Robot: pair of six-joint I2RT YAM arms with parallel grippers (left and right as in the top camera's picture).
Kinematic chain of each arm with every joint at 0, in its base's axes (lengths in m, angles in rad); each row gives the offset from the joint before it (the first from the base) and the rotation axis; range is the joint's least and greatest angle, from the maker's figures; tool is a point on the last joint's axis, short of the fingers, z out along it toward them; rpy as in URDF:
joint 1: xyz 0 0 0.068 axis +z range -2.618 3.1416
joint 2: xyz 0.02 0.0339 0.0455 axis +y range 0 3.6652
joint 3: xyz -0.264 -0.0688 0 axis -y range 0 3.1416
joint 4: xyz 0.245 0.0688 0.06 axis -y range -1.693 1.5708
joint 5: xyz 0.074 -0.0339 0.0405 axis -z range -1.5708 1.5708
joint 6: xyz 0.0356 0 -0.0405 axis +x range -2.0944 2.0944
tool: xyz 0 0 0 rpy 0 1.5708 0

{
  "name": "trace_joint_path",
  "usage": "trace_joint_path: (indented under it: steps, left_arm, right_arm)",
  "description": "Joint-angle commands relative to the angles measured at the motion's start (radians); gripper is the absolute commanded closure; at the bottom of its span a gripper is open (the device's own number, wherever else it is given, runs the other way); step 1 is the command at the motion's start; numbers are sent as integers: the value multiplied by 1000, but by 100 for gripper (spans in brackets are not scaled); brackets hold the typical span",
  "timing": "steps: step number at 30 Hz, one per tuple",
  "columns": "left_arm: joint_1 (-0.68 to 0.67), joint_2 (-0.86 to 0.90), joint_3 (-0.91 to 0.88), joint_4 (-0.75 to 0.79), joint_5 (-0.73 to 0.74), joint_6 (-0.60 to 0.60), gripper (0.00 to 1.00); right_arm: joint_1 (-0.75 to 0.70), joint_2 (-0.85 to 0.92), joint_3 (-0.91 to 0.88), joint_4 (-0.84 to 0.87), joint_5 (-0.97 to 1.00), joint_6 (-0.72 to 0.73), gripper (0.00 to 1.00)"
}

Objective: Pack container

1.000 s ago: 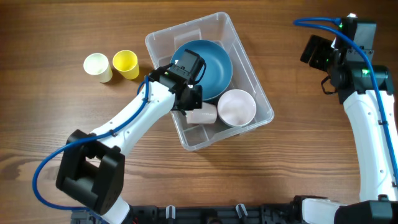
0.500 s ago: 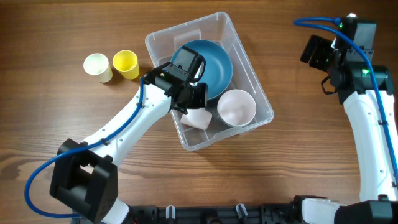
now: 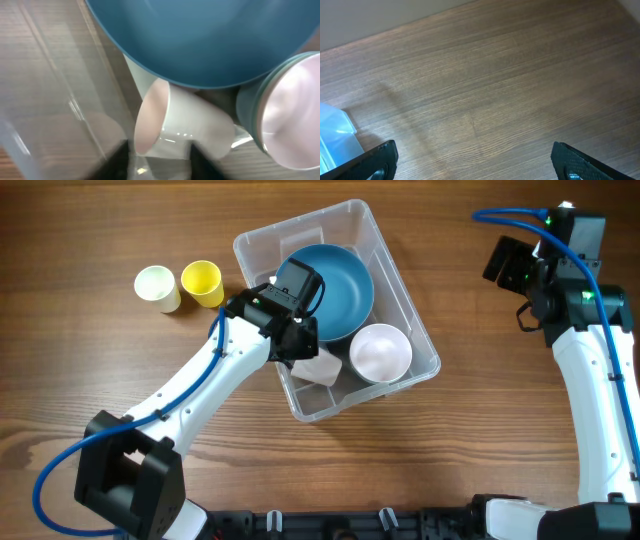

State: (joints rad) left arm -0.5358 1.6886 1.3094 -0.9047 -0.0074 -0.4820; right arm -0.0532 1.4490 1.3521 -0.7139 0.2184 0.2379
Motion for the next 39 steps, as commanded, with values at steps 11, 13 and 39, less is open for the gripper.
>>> trace_joint_path:
  steps: [11, 13, 39]
  left_arm:
    - [9, 47, 17, -2, 40, 34, 56]
    - [9, 59, 17, -1, 73, 34, 59]
    - [5, 62, 17, -51, -36, -156, 86]
  right_arm:
    - [1, 7, 9, 2, 14, 12, 0]
    - [1, 7, 9, 2, 14, 12, 0]
    - [1, 7, 9, 2, 13, 12, 0]
